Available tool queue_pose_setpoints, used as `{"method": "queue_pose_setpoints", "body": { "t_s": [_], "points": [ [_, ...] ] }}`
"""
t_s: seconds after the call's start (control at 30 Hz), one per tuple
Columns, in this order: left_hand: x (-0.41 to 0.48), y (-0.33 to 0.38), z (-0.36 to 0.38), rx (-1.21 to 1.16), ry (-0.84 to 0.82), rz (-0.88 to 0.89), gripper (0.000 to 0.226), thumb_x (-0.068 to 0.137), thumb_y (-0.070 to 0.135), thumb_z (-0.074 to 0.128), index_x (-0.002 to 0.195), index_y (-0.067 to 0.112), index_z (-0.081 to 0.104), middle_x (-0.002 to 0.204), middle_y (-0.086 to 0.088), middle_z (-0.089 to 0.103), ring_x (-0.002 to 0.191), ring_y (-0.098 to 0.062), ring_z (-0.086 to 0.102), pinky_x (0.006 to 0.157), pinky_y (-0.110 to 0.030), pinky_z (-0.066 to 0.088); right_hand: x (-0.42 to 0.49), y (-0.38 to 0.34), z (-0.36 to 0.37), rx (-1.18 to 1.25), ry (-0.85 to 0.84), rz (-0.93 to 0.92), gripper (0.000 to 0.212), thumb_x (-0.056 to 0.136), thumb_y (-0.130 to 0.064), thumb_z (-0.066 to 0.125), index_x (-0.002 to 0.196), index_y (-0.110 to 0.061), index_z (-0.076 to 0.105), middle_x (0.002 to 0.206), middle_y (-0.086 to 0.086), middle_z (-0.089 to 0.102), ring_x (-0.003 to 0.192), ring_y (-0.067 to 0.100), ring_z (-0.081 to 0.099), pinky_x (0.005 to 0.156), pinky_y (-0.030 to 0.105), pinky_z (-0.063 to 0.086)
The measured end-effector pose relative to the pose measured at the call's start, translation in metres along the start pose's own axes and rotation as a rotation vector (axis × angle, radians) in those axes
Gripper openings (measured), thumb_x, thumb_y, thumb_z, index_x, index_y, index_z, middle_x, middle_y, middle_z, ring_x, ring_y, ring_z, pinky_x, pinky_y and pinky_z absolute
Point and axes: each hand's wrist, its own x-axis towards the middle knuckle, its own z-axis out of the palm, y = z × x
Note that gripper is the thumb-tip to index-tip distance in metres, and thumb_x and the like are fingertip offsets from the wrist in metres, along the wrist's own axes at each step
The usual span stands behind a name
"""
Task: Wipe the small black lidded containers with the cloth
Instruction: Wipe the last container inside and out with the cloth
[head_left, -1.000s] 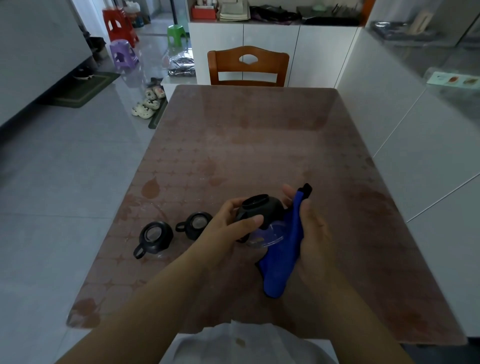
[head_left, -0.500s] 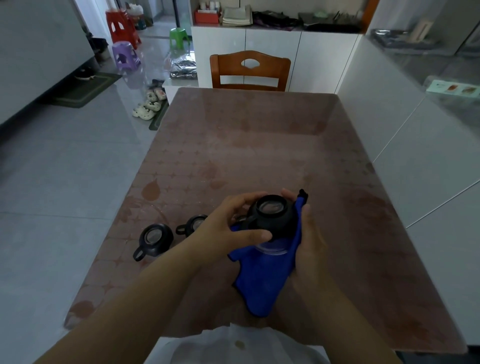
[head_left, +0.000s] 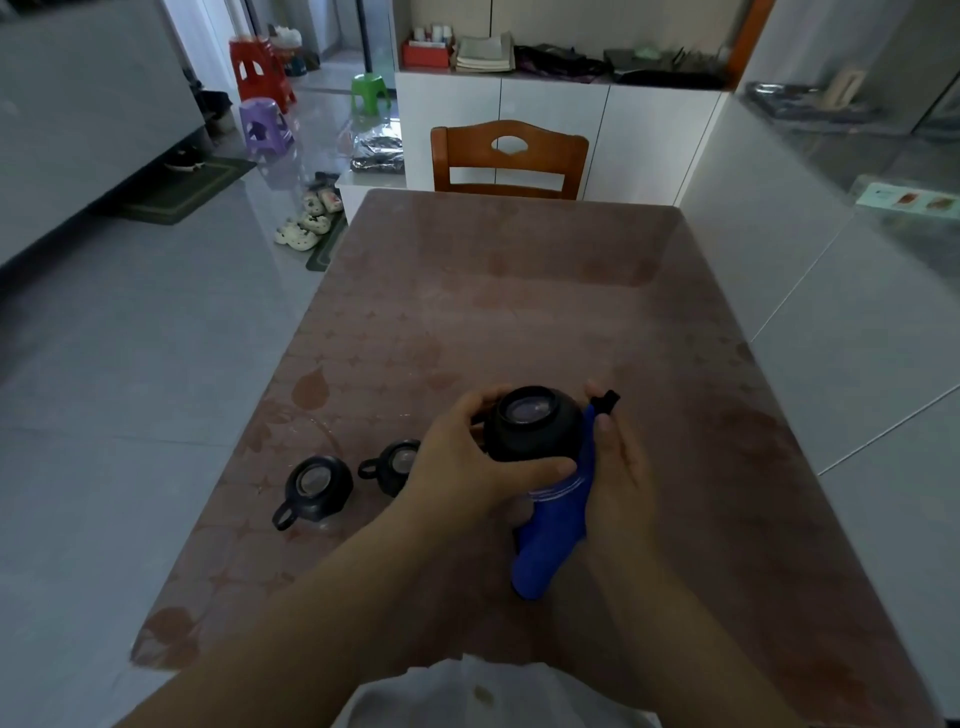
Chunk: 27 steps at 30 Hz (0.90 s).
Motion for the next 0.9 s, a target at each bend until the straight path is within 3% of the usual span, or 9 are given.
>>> {"method": "queue_pose_setpoints", "body": {
  "t_s": [0.1, 0.2, 0.27, 0.33, 0.43, 0.6, 0.67, 0.77, 0.9],
  "points": [
    [0.0, -0.002, -0.005, 0.192, 0.027, 0.087, 0.076, 0.053, 0.037, 0.088, 0.119, 0.029, 0.051, 0.116, 0.015, 0.057, 0.108, -0.008, 0.056, 0.095, -0.031, 0.051, 0.003, -0.013, -0.007, 0.031, 0.039, -0.009, 0.022, 0.083, -0.051, 0.048, 0.099, -0.043, 0.061, 0.109, -0.016, 0.068, 0.089, -0.001, 0.064, 0.075, 0.019, 0.051],
    [-0.001, -0.003, -0.004, 0.435, 0.05, 0.164, 0.076, 0.048, 0.054, 0.074, 0.117, 0.035, 0.049, 0.115, 0.012, 0.054, 0.111, -0.013, 0.052, 0.107, -0.047, 0.034, 0.0, -0.023, -0.001, -0.182, -0.193, -0.128, 0.032, 0.087, -0.052, 0.045, 0.117, -0.049, 0.057, 0.119, -0.023, 0.062, 0.113, -0.004, 0.054, 0.104, 0.029, 0.041],
    [-0.003, -0.002, -0.001, 0.518, 0.043, 0.207, 0.074, 0.051, 0.049, 0.074, 0.119, 0.027, 0.053, 0.112, 0.008, 0.056, 0.109, -0.013, 0.051, 0.11, -0.047, 0.023, -0.005, -0.026, 0.006, -0.357, -0.357, -0.136, 0.032, 0.093, -0.038, 0.042, 0.123, -0.047, 0.049, 0.137, -0.014, 0.048, 0.121, -0.001, 0.045, 0.101, 0.011, 0.038],
    [-0.006, -0.001, -0.001, 0.575, 0.066, 0.271, 0.074, 0.052, 0.049, 0.07, 0.12, 0.025, 0.054, 0.107, 0.012, 0.055, 0.105, -0.01, 0.05, 0.11, -0.044, 0.022, -0.006, -0.028, 0.008, -0.342, -0.403, -0.102, 0.034, 0.092, -0.036, 0.045, 0.121, -0.054, 0.043, 0.142, -0.022, 0.039, 0.124, -0.006, 0.041, 0.09, 0.0, 0.038],
    [-0.006, -0.005, -0.004, 0.572, 0.052, 0.323, 0.077, 0.049, 0.051, 0.068, 0.12, 0.026, 0.055, 0.097, 0.028, 0.042, 0.099, 0.003, 0.04, 0.108, -0.041, 0.022, -0.003, -0.027, 0.001, -0.179, -0.376, 0.001, 0.046, 0.093, -0.024, 0.051, 0.128, -0.052, 0.041, 0.114, -0.041, 0.052, 0.103, -0.018, 0.054, 0.081, 0.007, 0.048],
    [-0.003, -0.011, -0.006, 0.591, -0.014, 0.29, 0.084, 0.046, 0.061, 0.063, 0.122, 0.029, 0.051, 0.106, 0.015, 0.05, 0.104, -0.005, 0.048, 0.108, -0.035, 0.017, 0.001, -0.019, -0.004, -0.128, -0.387, -0.022, 0.049, 0.096, -0.011, 0.046, 0.132, -0.044, 0.042, 0.126, -0.019, 0.06, 0.118, 0.003, 0.056, 0.095, 0.024, 0.05],
    [0.0, -0.011, -0.007, 0.553, -0.061, 0.235, 0.081, 0.047, 0.055, 0.072, 0.122, 0.033, 0.05, 0.111, 0.014, 0.051, 0.108, -0.008, 0.049, 0.109, -0.035, 0.02, 0.003, -0.017, -0.006, -0.078, -0.366, -0.002, 0.045, 0.096, -0.011, 0.043, 0.13, -0.041, 0.044, 0.119, -0.02, 0.065, 0.113, 0.004, 0.06, 0.09, 0.023, 0.052],
    [0.002, -0.011, -0.013, 0.271, -0.098, 0.099, 0.072, 0.053, 0.035, 0.089, 0.111, 0.042, 0.048, 0.114, 0.018, 0.055, 0.108, -0.004, 0.055, 0.096, -0.026, 0.048, 0.002, -0.02, -0.013, 0.13, -0.221, 0.008, 0.037, 0.086, -0.028, 0.052, 0.123, -0.034, 0.053, 0.112, -0.015, 0.07, 0.109, 0.008, 0.063, 0.082, 0.02, 0.054],
    [0.002, -0.009, -0.016, 0.01, -0.115, -0.027, 0.071, 0.053, 0.021, 0.09, 0.115, 0.031, 0.055, 0.112, 0.013, 0.062, 0.105, -0.011, 0.062, 0.084, -0.026, 0.056, -0.009, -0.016, -0.009, 0.08, -0.276, -0.055, 0.055, 0.069, -0.066, 0.061, 0.119, -0.043, 0.057, 0.127, -0.016, 0.062, 0.122, 0.005, 0.054, 0.094, 0.023, 0.048]
  ]
}}
